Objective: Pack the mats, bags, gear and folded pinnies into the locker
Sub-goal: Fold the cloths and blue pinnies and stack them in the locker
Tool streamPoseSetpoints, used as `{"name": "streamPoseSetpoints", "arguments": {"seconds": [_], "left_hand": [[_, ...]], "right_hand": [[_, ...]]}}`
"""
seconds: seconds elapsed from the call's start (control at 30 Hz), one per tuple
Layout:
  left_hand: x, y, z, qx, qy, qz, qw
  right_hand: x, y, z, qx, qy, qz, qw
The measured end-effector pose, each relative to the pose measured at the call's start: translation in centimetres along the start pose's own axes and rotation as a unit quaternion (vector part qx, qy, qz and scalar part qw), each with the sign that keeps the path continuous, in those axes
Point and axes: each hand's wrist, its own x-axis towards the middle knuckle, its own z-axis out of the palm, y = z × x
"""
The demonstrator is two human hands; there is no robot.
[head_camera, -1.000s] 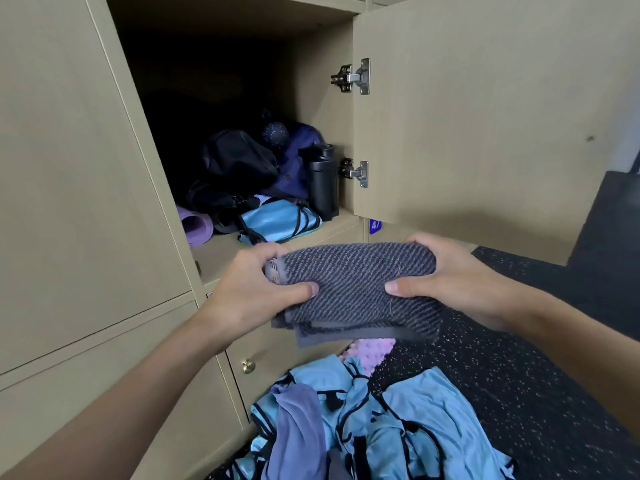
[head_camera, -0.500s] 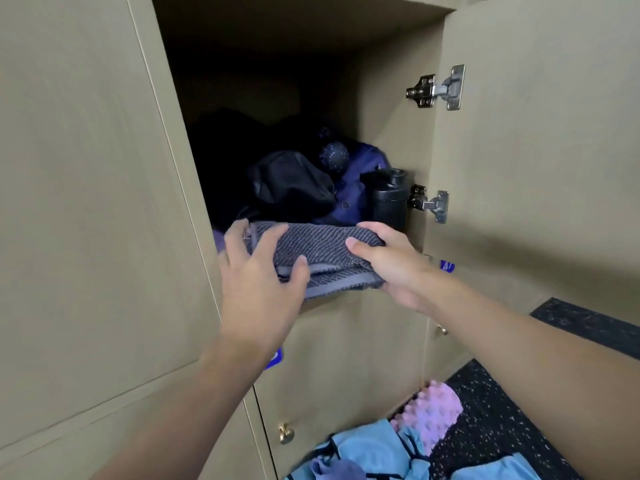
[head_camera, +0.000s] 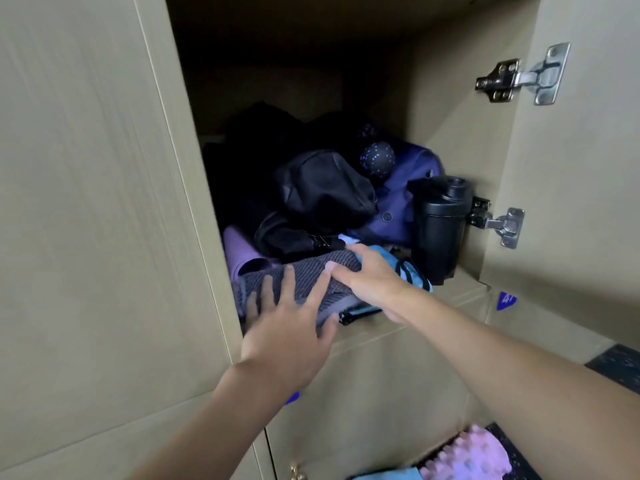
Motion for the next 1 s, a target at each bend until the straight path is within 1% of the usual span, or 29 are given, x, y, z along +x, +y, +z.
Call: {"name": "streamPoseSetpoints", "arguments": {"seconds": [0.07,0.13,0.2,0.23,0.27,0.33,0.37,0.43,0.53,0.73,0.8,0.9,0.97,1.0], "left_hand": [[0.2,0.1,0.7,0.012,-0.010,-0.009,1.000],[0.5,0.1,0.8,0.004,-0.009,-0.017,1.000],[0.7,0.1,0.8,-0.006,-0.009,-0.026,1.000],[0.8,0.1,0.7,-0.008,-0.010,-0.030,0.999],[0.9,0.2,0.6,-0.009,-0.009,-0.035,0.999],[1.2,0.4,0.4,-0.009,0.012,-0.026,1.000],[1.4,0.7,0.3,-0.016,0.029,-0.008,0.999],[1.9,1.1,0.3,-0.043,0.039,0.033,0.998],[2.4,1.3,0.8,-0.020,0.017,0.055,0.998],[2.0,0.0,1.6,0.017,-0.014,0.039,0.999],[1.9,-0.2,1.5,0.020,-0.019,0.036,0.999],[2.0,-0.1,1.5,0.015,-0.022,0.031,0.999],[2.3,0.0,1.5,0.012,0.000,0.036,0.999],[2.5,0.2,1.5,0.008,0.024,0.049,0.998]], "right_hand": [[-0.5,0.7,-0.7,-0.080,0.007,-0.053,0.995],[-1.0,1.6,-1.5,-0.114,0.000,-0.068,0.991],[-1.6,2.8,-2.0,-0.132,-0.043,-0.058,0.989],[-1.8,3.5,-2.2,-0.151,-0.066,-0.070,0.984],[-1.9,4.0,-2.2,-0.183,-0.079,-0.098,0.975],[-1.7,5.0,-2.1,-0.276,-0.087,-0.145,0.946],[-1.5,5.3,-2.1,-0.313,-0.087,-0.149,0.934],[-1.3,5.6,-2.1,-0.349,-0.069,-0.143,0.923],[-0.9,5.9,-2.2,-0.376,-0.062,-0.130,0.915],[0.1,6.1,-3.0,-0.401,-0.069,-0.084,0.910],[0.2,6.2,-3.4,-0.380,-0.082,-0.071,0.919],[0.3,6.5,-4.0,-0.315,-0.101,-0.041,0.943],[0.4,6.7,-4.1,-0.287,-0.097,-0.031,0.953],[0.4,6.8,-4.1,-0.287,-0.089,-0.037,0.953]]}}
